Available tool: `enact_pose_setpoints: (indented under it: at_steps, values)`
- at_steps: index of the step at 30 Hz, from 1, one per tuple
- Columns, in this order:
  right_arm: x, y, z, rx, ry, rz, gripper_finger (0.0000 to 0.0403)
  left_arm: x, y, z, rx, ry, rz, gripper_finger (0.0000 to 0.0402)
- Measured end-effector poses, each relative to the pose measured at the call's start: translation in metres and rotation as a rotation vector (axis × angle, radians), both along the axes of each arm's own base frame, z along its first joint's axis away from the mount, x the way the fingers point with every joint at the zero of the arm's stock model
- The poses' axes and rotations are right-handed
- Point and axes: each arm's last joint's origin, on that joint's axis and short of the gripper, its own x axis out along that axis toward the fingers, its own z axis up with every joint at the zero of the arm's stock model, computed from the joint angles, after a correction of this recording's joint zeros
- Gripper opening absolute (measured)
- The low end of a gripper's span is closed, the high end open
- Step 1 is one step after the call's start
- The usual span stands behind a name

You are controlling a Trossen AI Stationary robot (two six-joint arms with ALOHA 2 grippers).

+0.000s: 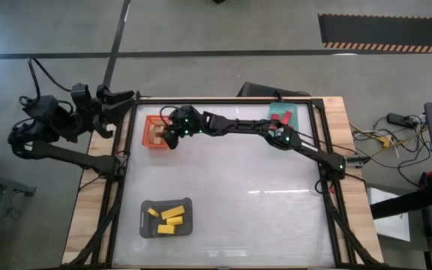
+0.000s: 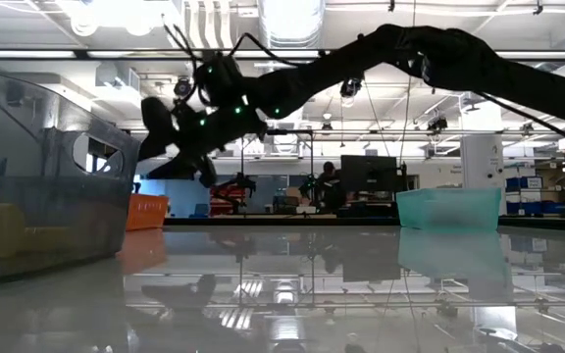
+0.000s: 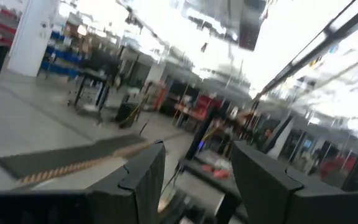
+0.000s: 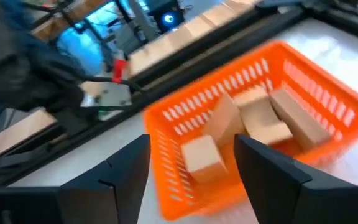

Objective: Sort & place blocks by color
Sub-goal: Return to Home Position

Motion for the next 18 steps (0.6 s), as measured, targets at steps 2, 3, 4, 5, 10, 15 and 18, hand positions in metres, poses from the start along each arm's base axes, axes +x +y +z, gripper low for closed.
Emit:
enact_pose_setpoints:
  at_steps: [2, 3, 4, 5, 10, 15, 18]
  values:
    - [-0.002, 0.001, 0.011, -0.011, -0.011, 0.03, 0.0222, -0.002, 0.0, -0.006, -0.002, 0.064, -0.002, 0.0169]
    - [-0.003, 0.004, 0.021, -0.028, -0.017, 0.049, 0.0223, -0.003, 0.0, -0.01, 0.002, 0.109, -0.006, 0.0169]
    - [-0.005, 0.007, 0.032, -0.053, -0.026, 0.064, 0.0222, -0.004, 0.0, -0.016, 0.009, 0.166, -0.026, 0.0169]
    - [-0.008, 0.012, 0.045, -0.083, -0.029, 0.085, 0.0221, -0.006, -0.001, -0.022, 0.02, 0.233, -0.059, 0.0169]
    - [-0.023, 0.04, 0.098, -0.257, -0.093, 0.187, 0.0207, -0.013, -0.005, -0.059, 0.02, 0.477, -0.23, 0.0159]
    - [-0.05, 0.058, 0.12, -0.343, -0.091, 0.237, 0.0187, -0.015, -0.009, -0.098, 0.022, 0.431, -0.37, 0.0101]
    - [-0.073, 0.064, 0.128, -0.356, -0.112, 0.241, 0.0175, -0.018, -0.01, -0.125, 0.028, 0.374, -0.421, 0.0051]
